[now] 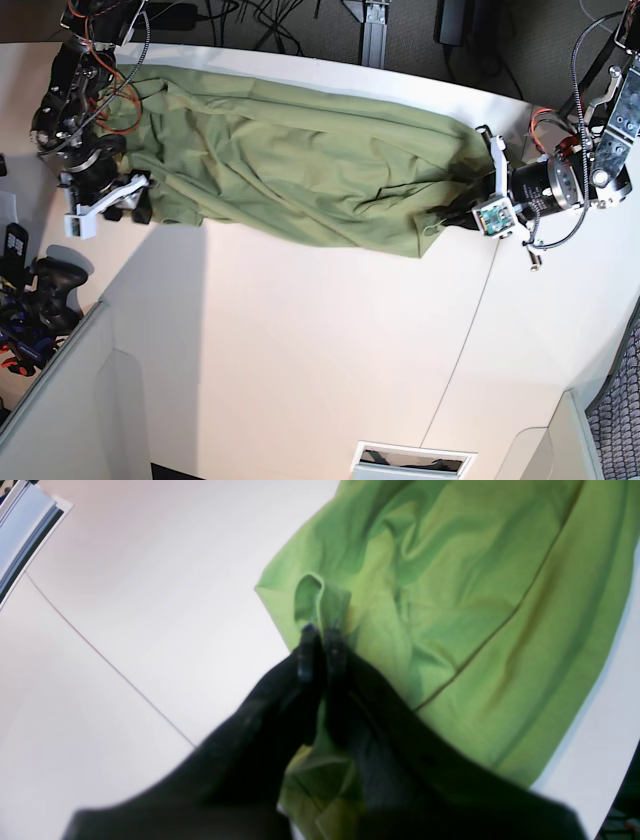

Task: Layout the t-shirt on the table in an organized manner, then fold the t-shirt properly
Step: 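Hold the shirt ends with both grippers and stretch it lengthwise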

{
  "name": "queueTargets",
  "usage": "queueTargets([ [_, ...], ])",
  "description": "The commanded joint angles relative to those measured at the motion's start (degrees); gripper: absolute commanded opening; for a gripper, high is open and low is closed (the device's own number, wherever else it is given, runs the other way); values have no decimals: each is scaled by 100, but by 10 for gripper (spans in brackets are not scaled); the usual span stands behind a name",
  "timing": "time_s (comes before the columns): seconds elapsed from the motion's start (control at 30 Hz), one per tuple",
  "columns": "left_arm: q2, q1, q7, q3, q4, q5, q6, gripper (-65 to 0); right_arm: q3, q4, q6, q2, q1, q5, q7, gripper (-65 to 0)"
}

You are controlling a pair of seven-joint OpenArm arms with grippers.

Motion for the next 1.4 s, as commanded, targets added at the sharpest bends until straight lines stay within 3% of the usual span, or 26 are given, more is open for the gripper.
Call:
queueTargets([
  [0.0,-66,-94,-105,-46,87,-94,-12,-650,-129,-44,22,118,94,26,212,-322],
  [0.37,-66,-92,-103,-46,87,-94,-12,-650,-417,-621,2,168,96,-131,407,-340],
  [0.4,-66,-92,-103,-46,87,-94,-12,-650,-417,-651,2,168,94,-131,424,-375],
  [0.53,-66,-94,-105,-46,87,-140,-12,-650,-415,-629,2,170,98,-131,584,-650],
  [0.8,-70,-114,-103,-46,87,-101,-12,-650,-415,94,4,173,92,-83,673,-650],
  [1.0,-87,-111,-101,-46,87,17,-12,-650,-389,933,4,236,57,-66,280,-650],
  [1.37,-457,-105,-101,-46,87,125,-12,-650,-42,2083,0,232,-1078,-20,179,-650],
])
